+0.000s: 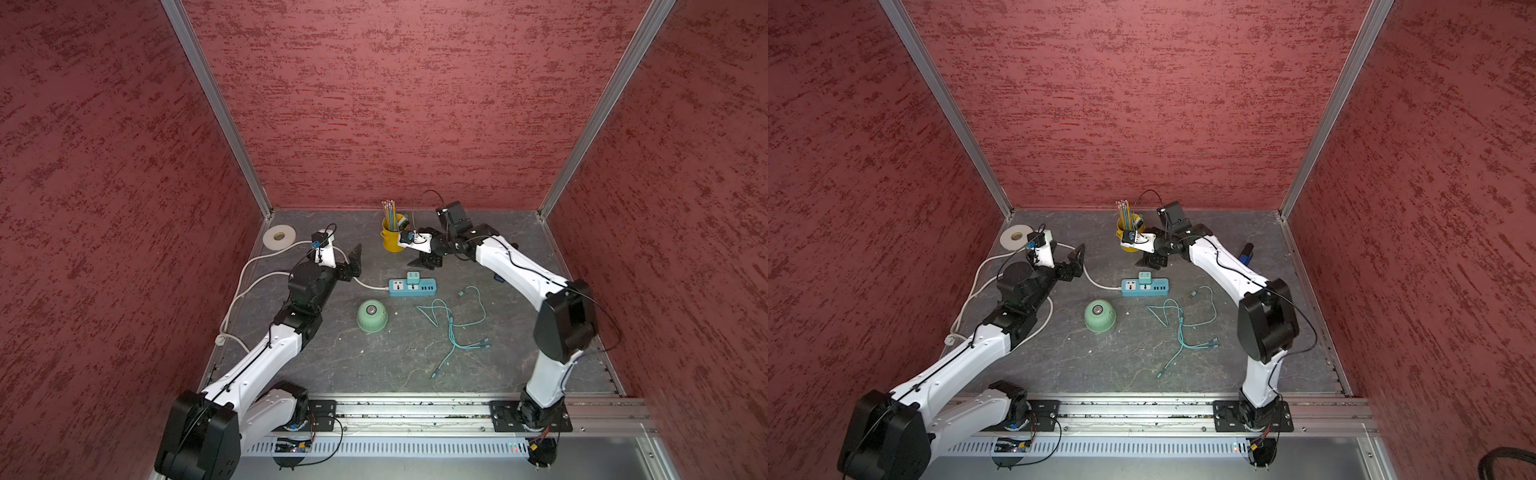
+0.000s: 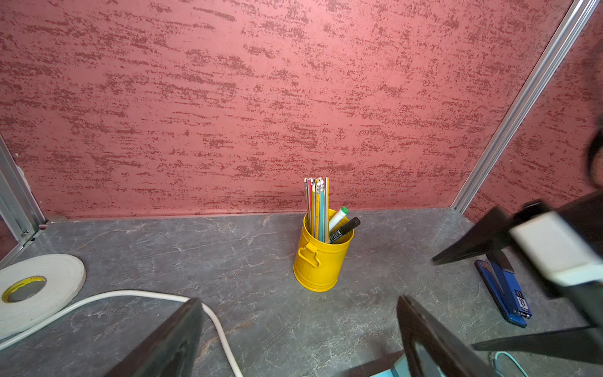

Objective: Charge the cordless meat grinders
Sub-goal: Insert the plug into the socket, then pick up the charging cable from the center of the board.

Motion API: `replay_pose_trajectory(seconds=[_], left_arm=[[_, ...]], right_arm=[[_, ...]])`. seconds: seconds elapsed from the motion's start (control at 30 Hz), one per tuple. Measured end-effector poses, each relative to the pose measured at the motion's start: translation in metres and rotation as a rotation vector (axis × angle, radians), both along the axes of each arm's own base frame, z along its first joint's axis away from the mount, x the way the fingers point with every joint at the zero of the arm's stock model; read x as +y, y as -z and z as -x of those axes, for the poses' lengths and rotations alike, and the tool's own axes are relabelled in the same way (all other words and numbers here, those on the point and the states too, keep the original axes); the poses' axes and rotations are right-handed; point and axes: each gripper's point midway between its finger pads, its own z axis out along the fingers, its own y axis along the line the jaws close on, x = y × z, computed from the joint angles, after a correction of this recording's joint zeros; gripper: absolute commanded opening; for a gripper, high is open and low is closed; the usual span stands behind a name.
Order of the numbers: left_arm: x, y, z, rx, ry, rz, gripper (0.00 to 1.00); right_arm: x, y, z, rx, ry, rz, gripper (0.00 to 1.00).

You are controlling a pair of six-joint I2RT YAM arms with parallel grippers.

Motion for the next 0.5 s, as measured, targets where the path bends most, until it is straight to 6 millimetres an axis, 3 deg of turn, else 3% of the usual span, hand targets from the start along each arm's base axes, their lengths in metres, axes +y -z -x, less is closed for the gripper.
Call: replay_pose_trajectory(seconds=[0.07,0.13,0.23,0.33,0.4,0.5], left_arm=[[0.0,-0.003,0.0,-0.002,0.0,0.001,0.92],[-0.001,-0.005,0.0,-0.002,0.006,0.002,0.91],[-0.005,-0.006,-0.001,0.012,0.032,-0.001,0.9],[-0.011,-0.011,-0.003,0.016,0.067,-0.002,0.9],[-0.015,-0.016,-0.004,0.011,0.088,0.001,0.9],[-0.019,-0.018,-0.004,0.008,0.106,0.004,0.9]], right_arm=[[-0.013,-0.009,0.011,-0.009,0.098,-0.061,0.72],[-0.03,-0.002,0.018,0.027,0.232,-0.099,0.75],[-0.065,0.026,0.016,0.141,0.512,-0.113,0.74],[-0.108,0.05,0.002,0.281,0.816,-0.136,0.79],[-0.138,0.066,-0.006,0.388,1.014,-0.172,0.76],[-0.165,0.095,-0.003,0.531,1.218,-0.235,0.76]])
